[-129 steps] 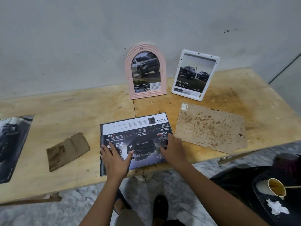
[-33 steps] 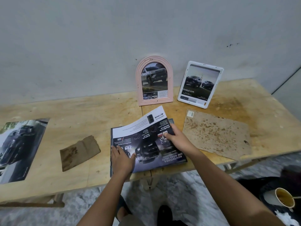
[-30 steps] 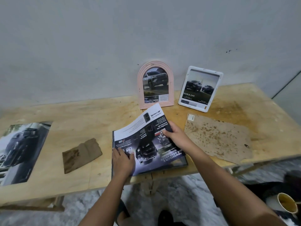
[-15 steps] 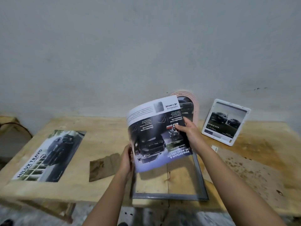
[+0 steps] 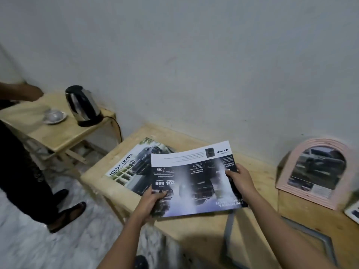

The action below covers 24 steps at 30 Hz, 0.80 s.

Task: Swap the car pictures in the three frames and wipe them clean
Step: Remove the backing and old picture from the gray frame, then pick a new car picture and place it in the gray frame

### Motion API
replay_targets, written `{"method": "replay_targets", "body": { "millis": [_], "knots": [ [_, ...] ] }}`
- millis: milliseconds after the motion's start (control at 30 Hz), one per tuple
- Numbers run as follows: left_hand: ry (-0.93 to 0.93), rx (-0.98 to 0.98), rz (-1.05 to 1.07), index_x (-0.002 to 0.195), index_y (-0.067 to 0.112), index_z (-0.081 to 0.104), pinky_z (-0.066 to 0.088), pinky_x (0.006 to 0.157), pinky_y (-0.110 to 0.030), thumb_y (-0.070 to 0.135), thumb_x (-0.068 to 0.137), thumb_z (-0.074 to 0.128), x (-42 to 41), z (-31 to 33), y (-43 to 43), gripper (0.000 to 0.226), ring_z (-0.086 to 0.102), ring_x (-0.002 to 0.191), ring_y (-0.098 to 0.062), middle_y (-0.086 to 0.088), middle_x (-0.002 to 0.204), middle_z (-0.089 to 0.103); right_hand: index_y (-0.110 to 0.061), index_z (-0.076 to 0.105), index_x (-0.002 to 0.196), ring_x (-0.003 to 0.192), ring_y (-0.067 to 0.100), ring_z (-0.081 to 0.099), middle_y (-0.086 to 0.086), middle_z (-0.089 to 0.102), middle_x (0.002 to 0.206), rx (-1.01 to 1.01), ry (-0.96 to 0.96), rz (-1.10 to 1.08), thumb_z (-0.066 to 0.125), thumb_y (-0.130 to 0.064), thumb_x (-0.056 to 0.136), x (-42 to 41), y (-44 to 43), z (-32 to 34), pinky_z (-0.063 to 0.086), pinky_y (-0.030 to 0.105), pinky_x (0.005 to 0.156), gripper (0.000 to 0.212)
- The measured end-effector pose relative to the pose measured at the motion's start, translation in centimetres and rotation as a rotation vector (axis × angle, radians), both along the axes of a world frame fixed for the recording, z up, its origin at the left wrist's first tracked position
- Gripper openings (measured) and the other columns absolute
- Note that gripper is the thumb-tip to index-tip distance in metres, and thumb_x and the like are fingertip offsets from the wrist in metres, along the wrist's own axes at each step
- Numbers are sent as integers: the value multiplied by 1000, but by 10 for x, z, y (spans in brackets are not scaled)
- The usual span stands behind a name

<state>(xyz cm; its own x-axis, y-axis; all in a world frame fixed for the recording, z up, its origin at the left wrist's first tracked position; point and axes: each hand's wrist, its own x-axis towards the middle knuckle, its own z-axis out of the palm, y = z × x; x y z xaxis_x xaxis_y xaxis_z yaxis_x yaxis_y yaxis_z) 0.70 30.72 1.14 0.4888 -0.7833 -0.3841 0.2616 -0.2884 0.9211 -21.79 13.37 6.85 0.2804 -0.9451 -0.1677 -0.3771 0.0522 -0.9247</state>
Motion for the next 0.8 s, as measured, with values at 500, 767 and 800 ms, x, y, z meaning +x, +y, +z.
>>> {"method": "replay_targets", "body": {
  "millis": [500, 767, 800],
  "knots": [
    [93, -20, 602, 126, 5, 51, 48, 89, -38, -3, 89, 54, 279, -33, 19, 37, 62, 102, -28, -12, 119, 63, -2, 62, 88, 89, 37, 63, 21, 67, 98, 300, 330, -89, 43, -41, 95, 289, -8, -84, 53, 40, 75, 44],
    [126, -80, 895, 126, 6, 51, 45, 89, -37, -2, 90, 53, 282, -27, 4, 37, 58, 99, -25, -12, 113, 60, -4, 35, 127, 119, 32, 40, 17, 39, 128, 138, 724, -137, 77, -55, 64, 337, 18, -71, 40, 43, 95, 91],
    [107, -87, 916, 127, 6, 50, 45, 88, -35, -2, 90, 54, 281, -25, 1, 38, 58, 99, -24, -11, 113, 59, -3, 35, 126, 117, 32, 42, 18, 41, 127, 119, 698, -163, 79, -53, 64, 343, 14, -69, 42, 42, 94, 91]
  ]
}}
